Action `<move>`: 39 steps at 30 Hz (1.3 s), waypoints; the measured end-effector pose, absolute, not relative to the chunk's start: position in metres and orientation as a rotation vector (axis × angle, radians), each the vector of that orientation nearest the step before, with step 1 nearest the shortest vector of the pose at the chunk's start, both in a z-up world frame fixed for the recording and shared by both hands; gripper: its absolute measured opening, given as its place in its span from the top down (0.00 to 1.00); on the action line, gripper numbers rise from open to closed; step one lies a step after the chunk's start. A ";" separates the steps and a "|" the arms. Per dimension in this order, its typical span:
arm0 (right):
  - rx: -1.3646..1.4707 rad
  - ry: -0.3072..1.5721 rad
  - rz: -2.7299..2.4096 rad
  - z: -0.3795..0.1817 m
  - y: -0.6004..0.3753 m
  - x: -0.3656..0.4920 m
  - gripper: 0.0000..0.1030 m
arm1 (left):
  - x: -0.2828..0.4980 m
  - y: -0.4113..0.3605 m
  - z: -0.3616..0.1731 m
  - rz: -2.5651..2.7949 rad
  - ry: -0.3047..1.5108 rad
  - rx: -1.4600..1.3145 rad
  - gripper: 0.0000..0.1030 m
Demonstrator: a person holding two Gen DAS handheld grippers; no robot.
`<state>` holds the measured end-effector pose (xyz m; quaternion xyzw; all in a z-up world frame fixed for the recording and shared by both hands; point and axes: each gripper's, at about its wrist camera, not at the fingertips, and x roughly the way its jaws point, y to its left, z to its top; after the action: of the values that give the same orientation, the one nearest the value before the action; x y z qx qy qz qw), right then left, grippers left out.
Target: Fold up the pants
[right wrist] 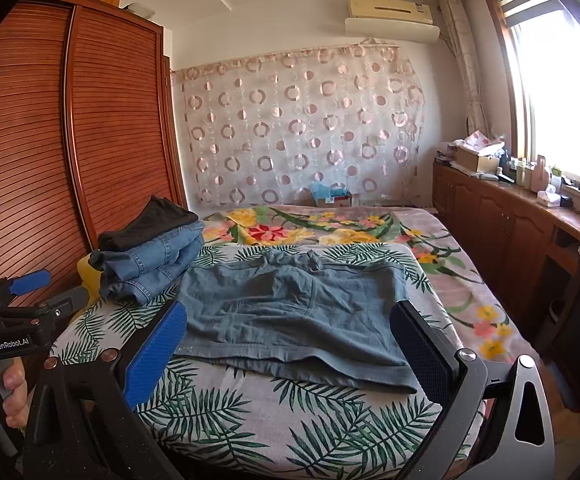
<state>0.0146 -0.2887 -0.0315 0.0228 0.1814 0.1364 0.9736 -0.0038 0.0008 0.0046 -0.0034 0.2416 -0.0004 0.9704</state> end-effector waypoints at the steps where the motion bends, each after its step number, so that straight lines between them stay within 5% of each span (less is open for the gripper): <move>1: 0.047 0.366 0.274 -0.032 -0.289 0.014 0.01 | -0.004 0.001 0.005 0.000 0.488 -0.006 0.00; 39: 0.052 0.366 0.278 -0.030 -0.286 0.013 0.01 | -0.002 0.001 0.006 0.001 0.480 -0.003 0.00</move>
<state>0.0134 -0.2860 -0.0298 0.0259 0.1813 0.1379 0.9734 -0.0016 0.0012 0.0058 -0.0016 0.2375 0.0006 0.9714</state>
